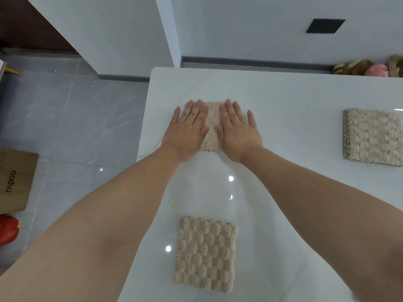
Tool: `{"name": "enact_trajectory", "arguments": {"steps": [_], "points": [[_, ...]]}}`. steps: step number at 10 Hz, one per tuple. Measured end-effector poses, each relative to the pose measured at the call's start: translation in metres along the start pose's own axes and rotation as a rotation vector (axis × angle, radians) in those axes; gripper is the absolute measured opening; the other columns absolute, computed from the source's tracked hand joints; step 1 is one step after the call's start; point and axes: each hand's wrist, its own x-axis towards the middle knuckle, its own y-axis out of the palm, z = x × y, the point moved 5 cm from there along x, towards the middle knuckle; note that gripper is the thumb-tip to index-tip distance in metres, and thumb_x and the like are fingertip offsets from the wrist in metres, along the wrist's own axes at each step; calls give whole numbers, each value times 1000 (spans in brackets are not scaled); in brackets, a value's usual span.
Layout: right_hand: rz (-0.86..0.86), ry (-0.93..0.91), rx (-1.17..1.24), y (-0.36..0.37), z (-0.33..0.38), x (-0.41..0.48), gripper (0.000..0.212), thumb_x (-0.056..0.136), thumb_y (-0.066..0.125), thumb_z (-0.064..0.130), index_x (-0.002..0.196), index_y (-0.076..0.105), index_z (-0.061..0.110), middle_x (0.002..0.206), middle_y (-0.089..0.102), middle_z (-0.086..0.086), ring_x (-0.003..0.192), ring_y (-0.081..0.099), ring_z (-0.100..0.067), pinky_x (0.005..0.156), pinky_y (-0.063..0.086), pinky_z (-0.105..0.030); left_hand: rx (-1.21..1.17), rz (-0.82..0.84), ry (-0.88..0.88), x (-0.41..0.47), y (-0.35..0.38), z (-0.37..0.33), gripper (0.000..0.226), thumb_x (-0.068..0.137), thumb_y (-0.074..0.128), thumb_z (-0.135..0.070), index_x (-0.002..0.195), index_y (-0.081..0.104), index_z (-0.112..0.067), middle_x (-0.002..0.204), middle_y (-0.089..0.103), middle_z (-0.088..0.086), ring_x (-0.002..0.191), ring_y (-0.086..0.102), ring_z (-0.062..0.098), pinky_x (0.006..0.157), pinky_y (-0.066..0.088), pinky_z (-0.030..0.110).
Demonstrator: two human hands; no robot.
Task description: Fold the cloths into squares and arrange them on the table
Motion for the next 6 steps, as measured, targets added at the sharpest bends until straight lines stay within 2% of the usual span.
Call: {"name": "enact_trajectory", "arguments": {"steps": [1, 2, 4, 5, 6], "points": [[74, 1, -22, 12, -6, 0, 65, 104, 1, 50, 157, -17, 17, 165, -22, 1, 152, -19, -16, 123, -7, -51, -27, 25, -8, 0, 1, 1, 65, 107, 9, -49, 162, -4, -18, 170, -9, 5, 156, -11, 21, 126, 0, 47], [-3, -2, -60, 9, -4, -3, 66, 104, 1, 50, 158, -14, 15, 166, -19, 0, 152, -18, -16, 123, -7, -51, -64, 56, -40, 0, 0, 0, 69, 105, 8, -51, 160, -10, -14, 169, -13, 6, 155, -15, 20, 127, -3, 45], [97, -13, -104, 10, -2, -4, 67, 103, -1, 49, 157, -15, 13, 167, -17, -3, 152, -18, -17, 123, -8, -51, -12, 169, -27, 7, -9, -1, 71, 105, 10, -53, 160, -8, -12, 170, -10, 5, 156, -12, 21, 126, -1, 48], [26, 5, -31, -8, -2, -10, 65, 104, 2, 47, 159, -9, 13, 167, -12, -2, 153, -15, -16, 124, -7, -47, -73, 133, -58, 11, -38, -9, 66, 107, 17, -44, 161, 1, -10, 170, -2, 7, 156, -6, 22, 126, -1, 47], [-60, 42, 171, -24, -1, -31, 62, 107, 11, 44, 160, -1, 13, 168, -5, -1, 154, -8, -15, 125, -1, -40, -164, 4, -97, 0, -61, -24, 59, 109, 23, -35, 160, 12, -9, 169, 7, 9, 157, 2, 23, 127, 3, 42]]}}
